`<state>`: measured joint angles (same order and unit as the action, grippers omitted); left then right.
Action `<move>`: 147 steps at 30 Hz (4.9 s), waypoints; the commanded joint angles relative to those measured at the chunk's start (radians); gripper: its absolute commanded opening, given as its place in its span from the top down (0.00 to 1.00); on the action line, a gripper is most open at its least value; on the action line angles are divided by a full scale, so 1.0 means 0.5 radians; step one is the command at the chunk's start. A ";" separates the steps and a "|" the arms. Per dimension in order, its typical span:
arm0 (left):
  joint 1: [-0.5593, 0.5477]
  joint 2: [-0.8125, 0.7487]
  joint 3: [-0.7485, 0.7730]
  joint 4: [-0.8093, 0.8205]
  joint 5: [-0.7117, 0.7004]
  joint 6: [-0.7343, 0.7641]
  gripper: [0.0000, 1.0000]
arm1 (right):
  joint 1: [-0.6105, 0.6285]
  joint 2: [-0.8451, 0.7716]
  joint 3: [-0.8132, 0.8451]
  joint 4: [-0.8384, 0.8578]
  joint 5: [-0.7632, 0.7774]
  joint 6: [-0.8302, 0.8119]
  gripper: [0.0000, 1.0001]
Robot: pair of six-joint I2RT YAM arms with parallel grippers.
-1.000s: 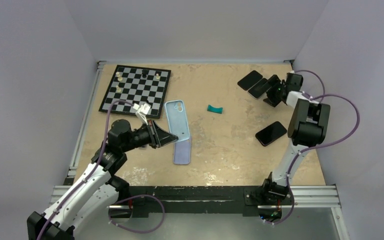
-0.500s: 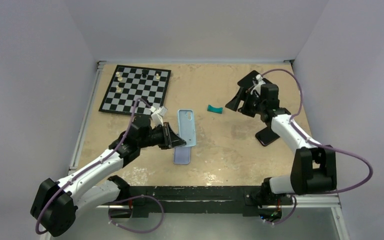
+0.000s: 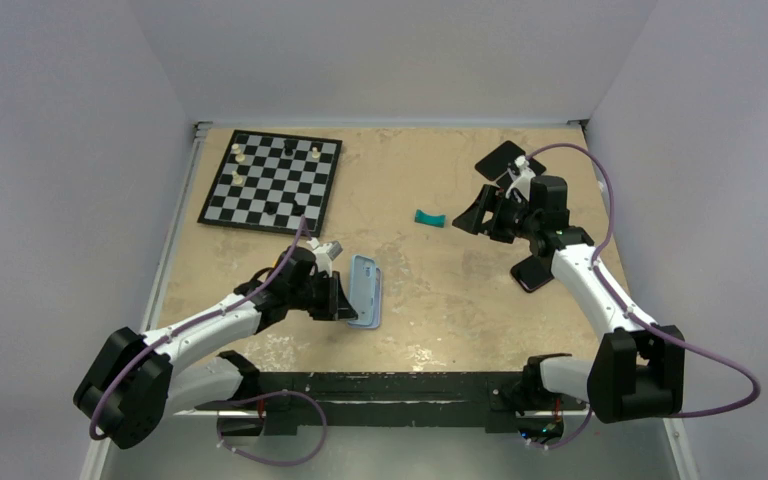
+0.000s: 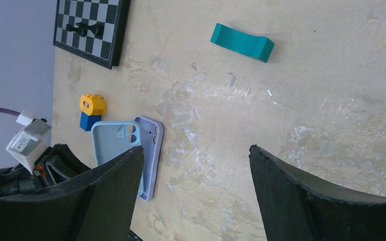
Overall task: Take the phone out of the phone case
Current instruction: Place the phone case on the phone case, then pick up the phone at the center of the board.
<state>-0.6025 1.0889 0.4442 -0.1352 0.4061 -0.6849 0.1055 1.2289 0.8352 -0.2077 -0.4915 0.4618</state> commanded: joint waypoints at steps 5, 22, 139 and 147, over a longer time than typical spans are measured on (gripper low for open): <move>0.002 0.108 -0.047 0.329 0.161 0.048 1.00 | 0.001 -0.063 -0.024 0.008 -0.085 -0.054 0.20; 0.003 0.240 -0.089 0.336 0.050 -0.113 0.70 | 0.001 -0.110 0.012 -0.111 0.071 0.038 0.16; -0.173 -0.079 0.588 0.345 -0.319 -0.153 0.26 | 1.020 0.063 0.364 0.358 0.508 0.763 1.00; -0.182 -0.032 0.590 0.324 -0.455 -0.122 0.59 | 1.194 0.115 0.429 0.347 0.645 0.835 1.00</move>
<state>-0.6888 1.0634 0.7013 -0.0124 0.2417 -0.7757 0.6624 1.3018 0.9813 -0.1040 -0.2104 0.8242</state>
